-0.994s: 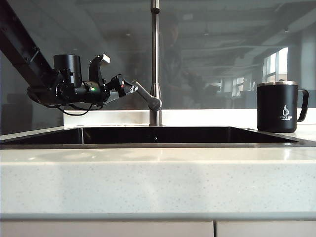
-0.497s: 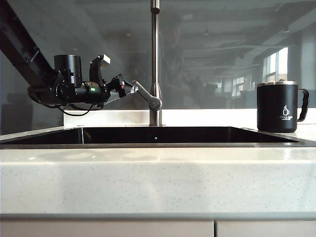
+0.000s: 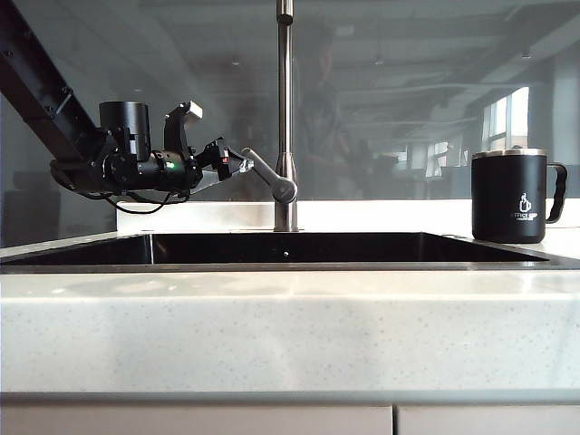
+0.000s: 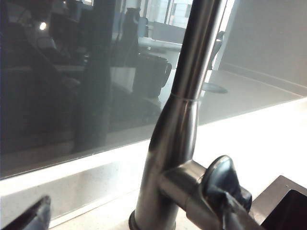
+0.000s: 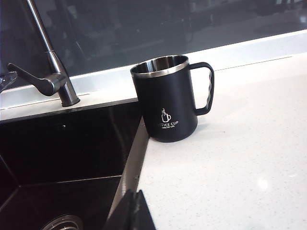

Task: Pick up the mug next to the sink, go to the faucet to get some water, pour the water into the sink, and finally put the mug back to its place.

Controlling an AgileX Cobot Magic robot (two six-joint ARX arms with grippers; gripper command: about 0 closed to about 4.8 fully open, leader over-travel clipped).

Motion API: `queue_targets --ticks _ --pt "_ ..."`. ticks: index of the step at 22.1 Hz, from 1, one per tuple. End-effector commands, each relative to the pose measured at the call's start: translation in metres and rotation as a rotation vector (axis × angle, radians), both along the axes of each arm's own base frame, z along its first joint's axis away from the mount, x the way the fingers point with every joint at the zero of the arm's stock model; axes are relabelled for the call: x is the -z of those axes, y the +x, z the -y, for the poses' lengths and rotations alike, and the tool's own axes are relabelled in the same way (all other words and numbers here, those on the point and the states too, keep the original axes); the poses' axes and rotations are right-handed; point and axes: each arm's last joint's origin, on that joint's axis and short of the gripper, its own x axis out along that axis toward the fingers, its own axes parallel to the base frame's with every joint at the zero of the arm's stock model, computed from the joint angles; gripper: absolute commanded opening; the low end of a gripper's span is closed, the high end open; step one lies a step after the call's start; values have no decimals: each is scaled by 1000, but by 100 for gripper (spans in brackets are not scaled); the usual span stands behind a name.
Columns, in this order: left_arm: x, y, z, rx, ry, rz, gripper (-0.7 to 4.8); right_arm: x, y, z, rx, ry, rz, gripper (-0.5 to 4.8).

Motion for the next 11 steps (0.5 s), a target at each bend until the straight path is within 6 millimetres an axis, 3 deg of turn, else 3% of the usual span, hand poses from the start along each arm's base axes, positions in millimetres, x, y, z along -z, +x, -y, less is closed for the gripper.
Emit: queue_targets --ticks 1,11 --pt "-1 0 -1 -11 1 2 458 -1 0 1 26 0 18 -7" --pt "-1 0 -1 -10 2 0 458 -3 0 1 36 -176 42 -7"
